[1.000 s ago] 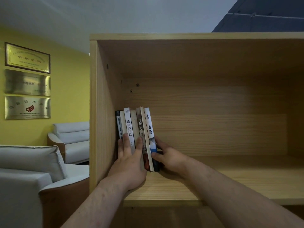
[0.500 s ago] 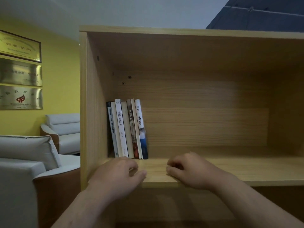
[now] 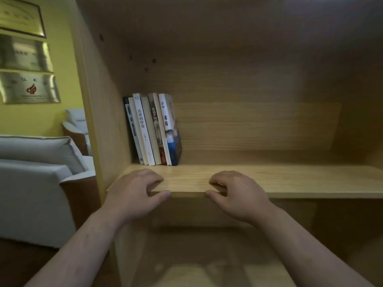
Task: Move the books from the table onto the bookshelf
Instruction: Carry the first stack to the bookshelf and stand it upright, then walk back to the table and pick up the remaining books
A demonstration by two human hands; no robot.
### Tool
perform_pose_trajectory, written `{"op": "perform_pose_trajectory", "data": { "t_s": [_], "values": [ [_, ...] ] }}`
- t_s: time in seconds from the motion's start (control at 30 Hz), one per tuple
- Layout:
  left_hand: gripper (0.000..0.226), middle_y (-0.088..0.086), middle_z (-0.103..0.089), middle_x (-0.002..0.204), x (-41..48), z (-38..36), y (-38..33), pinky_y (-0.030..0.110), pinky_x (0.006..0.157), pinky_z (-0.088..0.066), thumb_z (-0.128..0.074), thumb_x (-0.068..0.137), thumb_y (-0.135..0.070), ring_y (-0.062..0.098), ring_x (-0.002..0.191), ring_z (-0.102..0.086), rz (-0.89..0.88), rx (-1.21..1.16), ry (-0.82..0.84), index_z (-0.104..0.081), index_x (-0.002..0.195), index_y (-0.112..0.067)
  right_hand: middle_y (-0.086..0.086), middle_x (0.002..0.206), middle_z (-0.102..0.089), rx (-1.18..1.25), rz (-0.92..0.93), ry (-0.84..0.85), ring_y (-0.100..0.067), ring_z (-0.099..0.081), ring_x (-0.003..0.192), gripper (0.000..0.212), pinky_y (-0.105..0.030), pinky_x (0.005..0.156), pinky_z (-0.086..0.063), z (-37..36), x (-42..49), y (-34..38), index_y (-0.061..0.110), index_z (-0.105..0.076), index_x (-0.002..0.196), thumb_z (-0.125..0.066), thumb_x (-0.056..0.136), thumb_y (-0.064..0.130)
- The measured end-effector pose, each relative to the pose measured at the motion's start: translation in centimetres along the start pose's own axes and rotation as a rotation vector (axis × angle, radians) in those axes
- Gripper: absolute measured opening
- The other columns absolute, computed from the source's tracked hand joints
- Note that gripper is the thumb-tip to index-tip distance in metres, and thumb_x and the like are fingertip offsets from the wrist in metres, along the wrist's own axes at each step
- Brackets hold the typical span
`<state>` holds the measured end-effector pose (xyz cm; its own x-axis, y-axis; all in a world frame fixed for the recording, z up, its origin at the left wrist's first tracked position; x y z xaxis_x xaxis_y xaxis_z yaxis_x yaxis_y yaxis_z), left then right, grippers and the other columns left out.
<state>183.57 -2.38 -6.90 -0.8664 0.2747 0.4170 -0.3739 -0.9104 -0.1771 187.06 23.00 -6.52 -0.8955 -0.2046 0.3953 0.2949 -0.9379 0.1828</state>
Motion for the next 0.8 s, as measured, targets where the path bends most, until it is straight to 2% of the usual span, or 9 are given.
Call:
{"op": "perform_pose_trajectory", "data": {
  "t_s": [0.23, 0.33, 0.4, 0.5, 0.63, 0.73, 0.8],
  "values": [
    [0.032, -0.011, -0.063, 0.127, -1.5, 2.8, -0.9, 0.025, 0.103, -0.042, -0.066, 0.094, -0.031, 0.009, 0.122, -0.054, 0.04, -0.256, 0.186, -0.07, 0.125, -0.024, 0.003, 0.132, -0.068, 0.121, -0.05, 0.158, -0.018, -0.057, 0.127, 0.033, -0.028, 0.108, -0.043, 1.8, -0.8, 1.3, 0.017, -0.069, 0.129, -0.061, 0.099, 0.029],
    [0.03, -0.007, -0.064, 0.123, -3.5, 4.9, -1.6, 0.024, 0.101, -0.041, -0.066, 0.095, -0.024, 0.009, 0.116, -0.055, 0.105, -0.378, 0.228, -0.071, 0.124, -0.017, -0.007, 0.133, -0.069, 0.18, -0.14, 0.151, -0.024, -0.058, 0.129, 0.033, -0.022, 0.107, -0.035, 2.7, -3.4, 2.9, 0.009, -0.071, 0.127, -0.064, 0.096, 0.017],
    [0.03, -0.003, -0.066, 0.12, -5.7, 6.0, -1.6, 0.027, 0.103, -0.044, -0.066, 0.095, -0.022, 0.012, 0.118, -0.058, 0.199, -0.492, 0.31, -0.071, 0.124, -0.015, -0.01, 0.13, -0.071, 0.229, -0.234, 0.196, -0.027, -0.061, 0.126, 0.033, -0.023, 0.106, -0.037, 3.1, -5.9, 4.4, 0.007, -0.071, 0.127, -0.065, 0.095, 0.014],
    [0.029, -0.005, -0.066, 0.112, -10.2, 7.3, -1.1, 0.024, 0.091, -0.045, -0.065, 0.096, -0.025, 0.014, 0.113, -0.063, 0.366, -0.567, 0.572, -0.07, 0.124, -0.018, -0.003, 0.126, -0.073, 0.338, -0.4, 0.446, -0.021, -0.067, 0.116, 0.031, -0.027, 0.098, -0.048, 3.6, -10.0, 7.1, 0.014, -0.071, 0.127, -0.061, 0.098, 0.019],
    [0.022, -0.002, -0.067, 0.105, -18.3, 8.7, 1.1, 0.021, 0.073, -0.044, -0.064, 0.097, -0.021, 0.018, 0.106, -0.067, 0.534, -0.587, 0.837, -0.07, 0.117, -0.02, -0.002, 0.121, -0.074, 0.42, -0.563, 0.745, -0.019, -0.069, 0.112, 0.031, -0.021, 0.087, -0.045, 5.0, -15.9, 11.3, 0.016, -0.07, 0.127, -0.059, 0.098, 0.018],
    [0.022, 0.002, -0.07, 0.115, -24.7, 10.3, 2.9, 0.022, 0.074, -0.05, -0.065, 0.097, -0.022, 0.018, 0.104, -0.066, 0.622, -0.584, 1.028, -0.068, 0.118, -0.018, 0.001, 0.114, -0.071, 0.463, -0.683, 0.884, -0.018, -0.067, 0.114, 0.031, -0.019, 0.085, -0.041, 6.3, -20.3, 14.2, 0.017, -0.069, 0.128, -0.057, 0.1, 0.02],
    [0.023, 0.004, -0.07, 0.117, -28.4, 11.6, 4.2, 0.017, 0.074, -0.047, -0.064, 0.096, -0.023, 0.015, 0.103, -0.065, 0.638, -0.557, 1.098, -0.07, 0.118, -0.016, 0.002, 0.115, -0.069, 0.485, -0.748, 0.912, -0.015, -0.065, 0.113, 0.03, -0.018, 0.087, -0.041, 6.9, -22.8, 16.0, 0.016, -0.07, 0.127, -0.057, 0.1, 0.019]
  ]
}}
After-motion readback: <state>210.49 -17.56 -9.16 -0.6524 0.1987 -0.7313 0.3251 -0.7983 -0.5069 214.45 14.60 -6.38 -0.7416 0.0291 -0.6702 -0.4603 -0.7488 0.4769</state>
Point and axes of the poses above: each hand's wrist, its own x-axis towards the middle knuckle, its own z-axis out of the back of the hand, y = z × x, the point moved 1 cm from there along x, towards the middle knuckle
